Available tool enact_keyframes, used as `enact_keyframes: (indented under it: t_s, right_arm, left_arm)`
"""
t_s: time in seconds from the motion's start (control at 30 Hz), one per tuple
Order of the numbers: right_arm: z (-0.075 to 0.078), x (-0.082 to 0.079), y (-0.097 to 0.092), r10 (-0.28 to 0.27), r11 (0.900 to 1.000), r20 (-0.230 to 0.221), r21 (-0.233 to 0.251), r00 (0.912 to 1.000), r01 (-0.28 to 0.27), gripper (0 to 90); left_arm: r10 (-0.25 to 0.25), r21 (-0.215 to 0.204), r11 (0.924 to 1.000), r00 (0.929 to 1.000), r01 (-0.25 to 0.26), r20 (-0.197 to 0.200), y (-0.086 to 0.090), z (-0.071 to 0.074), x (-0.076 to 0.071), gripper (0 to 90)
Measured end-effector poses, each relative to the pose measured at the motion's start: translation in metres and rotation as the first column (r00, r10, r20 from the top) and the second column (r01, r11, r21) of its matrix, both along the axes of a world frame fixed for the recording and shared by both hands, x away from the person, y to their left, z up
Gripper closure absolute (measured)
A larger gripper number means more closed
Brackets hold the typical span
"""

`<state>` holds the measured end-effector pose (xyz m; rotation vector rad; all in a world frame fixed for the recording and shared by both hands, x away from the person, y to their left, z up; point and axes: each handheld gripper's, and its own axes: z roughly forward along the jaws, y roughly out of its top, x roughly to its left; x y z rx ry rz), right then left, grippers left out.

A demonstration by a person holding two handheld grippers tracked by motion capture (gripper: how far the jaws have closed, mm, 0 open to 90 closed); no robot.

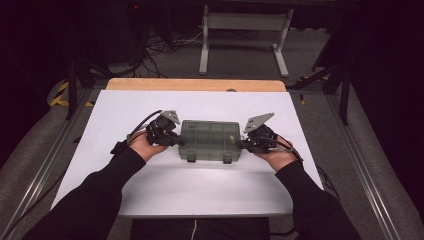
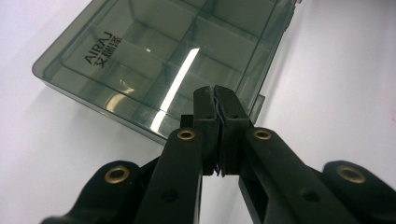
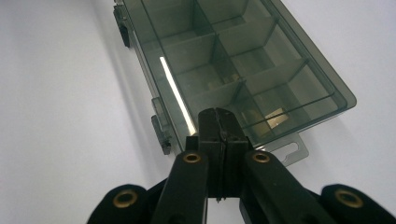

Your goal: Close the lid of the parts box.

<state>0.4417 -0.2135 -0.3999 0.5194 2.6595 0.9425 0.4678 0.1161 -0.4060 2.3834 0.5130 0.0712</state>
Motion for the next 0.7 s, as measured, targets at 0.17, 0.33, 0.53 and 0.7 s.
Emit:
enact_keyframes:
  t_s: [0.17, 0.33, 0.53, 0.7]
  right_arm:
    - [-0.0028, -0.0003, -0.0002, -0.002, 1.0, -0.01, 0.003, 1.0, 0.002, 90.0]
    - [-0.0049, -0.0004, 0.0001, 0.0, 1.0, -0.013, 0.003, 0.9999, 0.0, 90.0]
    - [-0.0067, -0.0004, 0.0014, 0.0, 1.0, -0.018, -0.003, 0.9998, 0.0, 90.0]
    - [-0.0072, -0.0008, 0.0021, -0.003, 1.0, -0.017, -0.005, 0.9999, 0.003, 90.0]
  left_arm:
    - [-0.002, 0.014, 0.9999, 1.0, 0.002, -0.005, -0.0007, -0.0026, -0.0004, 88.4]
    - [0.001, 0.021, 0.9998, 1.0, -0.001, -0.006, -0.001, -0.0038, -0.0004, 88.4]
    - [0.005, 0.029, 0.9996, 0.9999, -0.005, -0.014, -0.0006, -0.0055, -0.0008, 88.4]
    - [0.005, 0.026, 0.9997, 0.9997, -0.004, -0.022, 0.0004, -0.0061, -0.0006, 88.3]
